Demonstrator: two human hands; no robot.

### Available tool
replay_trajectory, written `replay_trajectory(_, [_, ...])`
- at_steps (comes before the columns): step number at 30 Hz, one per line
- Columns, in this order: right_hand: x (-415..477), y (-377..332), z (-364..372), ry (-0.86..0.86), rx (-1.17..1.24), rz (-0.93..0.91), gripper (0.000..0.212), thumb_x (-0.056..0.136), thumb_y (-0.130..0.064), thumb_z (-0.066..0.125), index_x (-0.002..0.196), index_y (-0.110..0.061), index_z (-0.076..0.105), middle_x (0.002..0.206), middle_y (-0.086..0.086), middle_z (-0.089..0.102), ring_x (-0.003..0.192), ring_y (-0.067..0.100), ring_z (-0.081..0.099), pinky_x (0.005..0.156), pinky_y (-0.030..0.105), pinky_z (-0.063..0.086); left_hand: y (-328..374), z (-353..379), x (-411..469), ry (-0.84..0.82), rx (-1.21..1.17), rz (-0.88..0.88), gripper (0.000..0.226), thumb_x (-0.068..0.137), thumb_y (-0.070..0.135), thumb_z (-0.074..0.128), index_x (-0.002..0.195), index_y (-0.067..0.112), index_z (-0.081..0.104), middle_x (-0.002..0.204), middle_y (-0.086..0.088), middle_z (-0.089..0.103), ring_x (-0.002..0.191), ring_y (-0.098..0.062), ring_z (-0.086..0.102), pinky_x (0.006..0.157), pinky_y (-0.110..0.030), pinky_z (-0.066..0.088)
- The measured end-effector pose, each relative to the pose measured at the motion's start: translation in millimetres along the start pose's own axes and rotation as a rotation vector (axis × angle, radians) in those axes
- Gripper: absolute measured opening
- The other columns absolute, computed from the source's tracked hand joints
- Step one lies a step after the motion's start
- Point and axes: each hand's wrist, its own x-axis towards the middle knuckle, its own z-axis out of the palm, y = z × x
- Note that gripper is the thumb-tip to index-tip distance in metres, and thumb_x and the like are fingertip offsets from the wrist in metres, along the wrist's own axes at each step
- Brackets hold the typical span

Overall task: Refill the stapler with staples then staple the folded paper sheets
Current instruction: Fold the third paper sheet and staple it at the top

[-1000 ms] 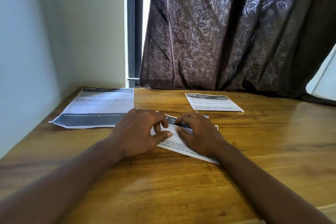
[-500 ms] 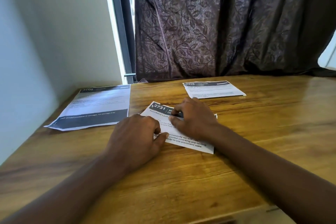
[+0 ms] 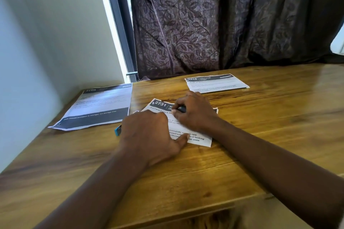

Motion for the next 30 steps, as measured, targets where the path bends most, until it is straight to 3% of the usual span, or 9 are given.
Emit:
replay_trajectory(6, [-4, -1, -1, -0.004, 0.018, 0.013, 0.019, 0.091, -0.046, 0.062, 0.102, -0.033, 0.071, 0.109, -0.004, 0.053, 0.115, 0.018, 0.045, 0.103, 0.045, 0.038, 26, -1, -6, -0.021, -0.004, 0.036, 0.069, 0.079, 0.088, 0.033, 0.084, 0.023, 0.055, 0.092, 0.001, 0.070, 0.087, -0.023, 0.065, 0.065, -0.034, 0.035])
replay_trajectory(9, [-2, -3, -1, -0.026, -0.011, -0.008, 0.020, 0.093, -0.046, 0.061, 0.104, -0.033, 0.069, 0.107, -0.006, 0.049, 0.115, 0.017, 0.043, 0.103, 0.045, 0.037, 39, 0, -8, -0.036, -0.034, 0.047, 0.080, 0.079, 0.088, 0.033, 0.105, 0.020, 0.066, 0.094, 0.000, 0.069, 0.084, -0.021, 0.063, 0.066, -0.034, 0.039])
replay_trajectory(11, [1, -5, -2, -0.059, -0.038, -0.044, 0.022, 0.095, -0.045, 0.059, 0.110, -0.032, 0.069, 0.108, -0.006, 0.049, 0.117, 0.017, 0.043, 0.103, 0.045, 0.036, 42, 0, -12, -0.046, -0.072, 0.032, 0.080, 0.082, 0.087, 0.033, 0.114, 0.022, 0.065, 0.107, -0.001, 0.070, 0.092, -0.021, 0.064, 0.069, -0.035, 0.041])
replay_trajectory(15, [5, 3, -4, -0.144, 0.016, -0.146, 0.028, 0.099, -0.032, 0.058, 0.123, -0.026, 0.070, 0.124, -0.001, 0.057, 0.122, 0.017, 0.049, 0.101, 0.035, 0.039, 32, -2, -22, -0.124, -0.214, 0.161, 0.071, 0.092, 0.079, 0.029, 0.139, 0.031, 0.054, 0.146, 0.002, 0.051, 0.128, -0.017, 0.048, 0.102, -0.040, 0.040])
replay_trajectory(17, [7, 6, -3, -0.187, 0.060, -0.192, 0.029, 0.101, -0.025, 0.056, 0.126, -0.022, 0.070, 0.132, -0.001, 0.059, 0.124, 0.016, 0.051, 0.097, 0.028, 0.039, 15, 0, -28, -0.256, -0.324, 0.226, 0.074, 0.093, 0.078, 0.029, 0.152, 0.035, 0.039, 0.159, 0.011, 0.037, 0.142, -0.012, 0.035, 0.116, -0.038, 0.032])
replay_trajectory(19, [9, 5, 1, -0.200, 0.069, -0.209, 0.030, 0.102, -0.024, 0.055, 0.129, -0.023, 0.068, 0.139, -0.003, 0.058, 0.127, 0.017, 0.052, 0.100, 0.029, 0.041, -2, 2, -34, -0.357, -0.391, 0.215, 0.082, 0.090, 0.083, 0.027, 0.160, 0.040, 0.020, 0.167, 0.022, 0.017, 0.152, -0.003, 0.019, 0.124, -0.036, 0.024])
replay_trajectory(23, [11, 6, 3, -0.203, 0.101, -0.190, 0.031, 0.103, -0.026, 0.054, 0.130, -0.028, 0.068, 0.145, -0.008, 0.057, 0.134, 0.014, 0.049, 0.106, 0.029, 0.038, -24, 3, -44, -0.375, -0.364, 0.153, 0.087, 0.087, 0.085, 0.023, 0.161, 0.043, 0.003, 0.166, 0.027, -0.002, 0.152, 0.008, 0.001, 0.119, -0.020, 0.005])
replay_trajectory(30, [9, 5, 1, -0.223, 0.106, -0.181, 0.032, 0.103, -0.025, 0.053, 0.132, -0.028, 0.067, 0.148, -0.008, 0.055, 0.139, 0.012, 0.045, 0.104, 0.023, 0.032, -35, 8, -40, -0.399, -0.346, 0.103, 0.089, 0.088, 0.083, 0.016, 0.162, 0.036, 0.004, 0.169, 0.019, 0.000, 0.152, 0.005, 0.000, 0.117, -0.020, 0.003])
